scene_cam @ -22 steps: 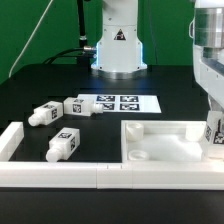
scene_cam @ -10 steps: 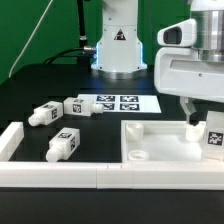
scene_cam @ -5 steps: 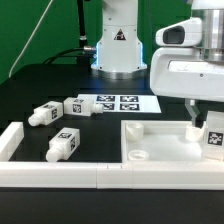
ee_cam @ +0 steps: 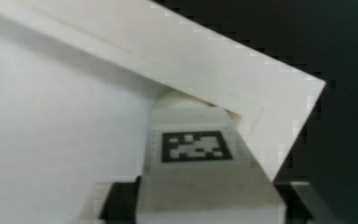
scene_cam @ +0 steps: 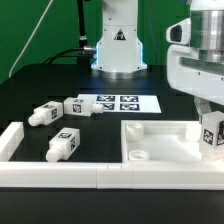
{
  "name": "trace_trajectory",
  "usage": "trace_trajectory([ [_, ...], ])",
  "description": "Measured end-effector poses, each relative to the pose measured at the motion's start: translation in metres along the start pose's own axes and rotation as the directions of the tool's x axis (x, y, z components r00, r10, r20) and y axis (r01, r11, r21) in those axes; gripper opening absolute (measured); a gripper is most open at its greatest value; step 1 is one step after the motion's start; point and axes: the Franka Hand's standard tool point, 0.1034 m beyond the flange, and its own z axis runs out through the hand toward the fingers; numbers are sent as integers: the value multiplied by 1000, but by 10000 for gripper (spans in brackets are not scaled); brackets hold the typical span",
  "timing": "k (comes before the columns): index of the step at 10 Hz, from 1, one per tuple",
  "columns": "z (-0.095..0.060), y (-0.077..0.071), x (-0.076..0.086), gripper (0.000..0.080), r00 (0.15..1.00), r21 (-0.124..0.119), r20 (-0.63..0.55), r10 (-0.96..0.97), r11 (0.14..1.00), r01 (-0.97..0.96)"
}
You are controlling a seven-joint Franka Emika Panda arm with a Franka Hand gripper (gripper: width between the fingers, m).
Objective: Assemble one leg
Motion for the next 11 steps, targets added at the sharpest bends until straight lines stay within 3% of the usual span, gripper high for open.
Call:
trace_trajectory([
  [2,1,0,0,286,967,10,15,255,967,-255],
  [4,1,0,0,287,986,10,11,169,986,-169],
  [5,0,0,1,346,1000,8,-3,6,1000,-6],
  [6,-1,-1,3,346,978,6,-13,-209,978,209],
  [8,0,-1,-7,611,867,-3,-11,-499,867,499],
  [9,1,-1,-13,638,842,2,-16,-539,842,539],
  [11,1,0,-8,648,759,-5,-20,-651,759,651],
])
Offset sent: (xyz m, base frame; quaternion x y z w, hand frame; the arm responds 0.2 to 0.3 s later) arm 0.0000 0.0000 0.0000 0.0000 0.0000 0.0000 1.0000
